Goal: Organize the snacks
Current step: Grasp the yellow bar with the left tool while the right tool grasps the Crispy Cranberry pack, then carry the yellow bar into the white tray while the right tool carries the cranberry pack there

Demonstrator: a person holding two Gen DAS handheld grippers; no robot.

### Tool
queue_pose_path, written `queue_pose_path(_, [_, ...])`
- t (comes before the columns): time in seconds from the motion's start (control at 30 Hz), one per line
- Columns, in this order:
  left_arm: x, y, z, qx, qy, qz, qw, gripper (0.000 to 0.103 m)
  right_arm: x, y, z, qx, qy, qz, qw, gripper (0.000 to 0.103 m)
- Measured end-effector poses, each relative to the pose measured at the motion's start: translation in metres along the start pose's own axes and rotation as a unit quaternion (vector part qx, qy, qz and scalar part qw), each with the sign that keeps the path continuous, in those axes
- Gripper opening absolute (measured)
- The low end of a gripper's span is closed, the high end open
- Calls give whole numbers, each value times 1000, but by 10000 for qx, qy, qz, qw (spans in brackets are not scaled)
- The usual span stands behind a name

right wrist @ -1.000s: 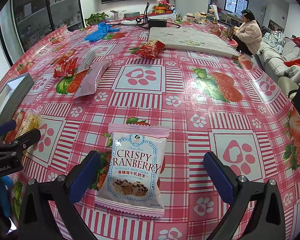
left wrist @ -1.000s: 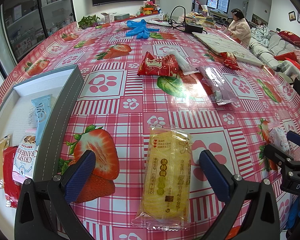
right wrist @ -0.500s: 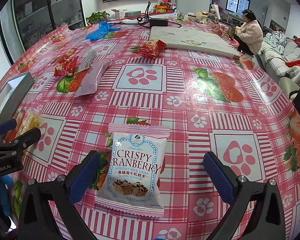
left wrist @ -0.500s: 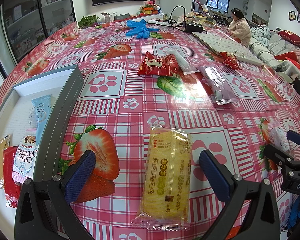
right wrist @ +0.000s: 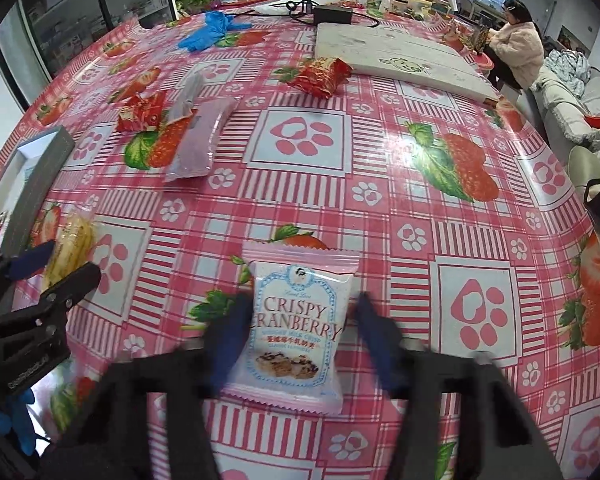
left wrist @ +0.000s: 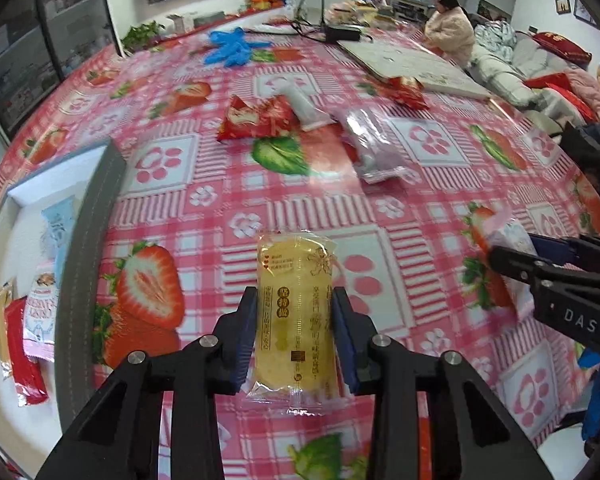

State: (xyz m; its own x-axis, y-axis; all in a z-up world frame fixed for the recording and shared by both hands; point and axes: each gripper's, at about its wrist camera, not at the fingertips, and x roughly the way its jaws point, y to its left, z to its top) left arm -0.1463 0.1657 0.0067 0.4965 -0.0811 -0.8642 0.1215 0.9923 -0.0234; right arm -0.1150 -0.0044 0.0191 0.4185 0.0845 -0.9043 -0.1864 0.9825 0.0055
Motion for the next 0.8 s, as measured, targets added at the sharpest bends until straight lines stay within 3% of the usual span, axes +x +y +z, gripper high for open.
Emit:
queue_pose_path(0.13, [-12, 0, -10, -209, 56, -499, 9985, 39, -7, -6, -11, 264, 27, 465, 9986, 40])
queue_pose_path(0.3, [-39, 3, -10, -236, -120, -564, 9981, 39, -19, -2, -17, 383, 40, 829, 9958, 40])
queue_pose_path(0.57, [-82, 47, -9, -520, -450, -455, 9966, 39, -37, 35, -6, 96, -104, 1098, 9939, 40])
queue_pose_path(0.8, [-99, 96, -19, -839, -562, -99, 9948, 39, -43, 83, 5, -234, -33, 1520, 9881, 40])
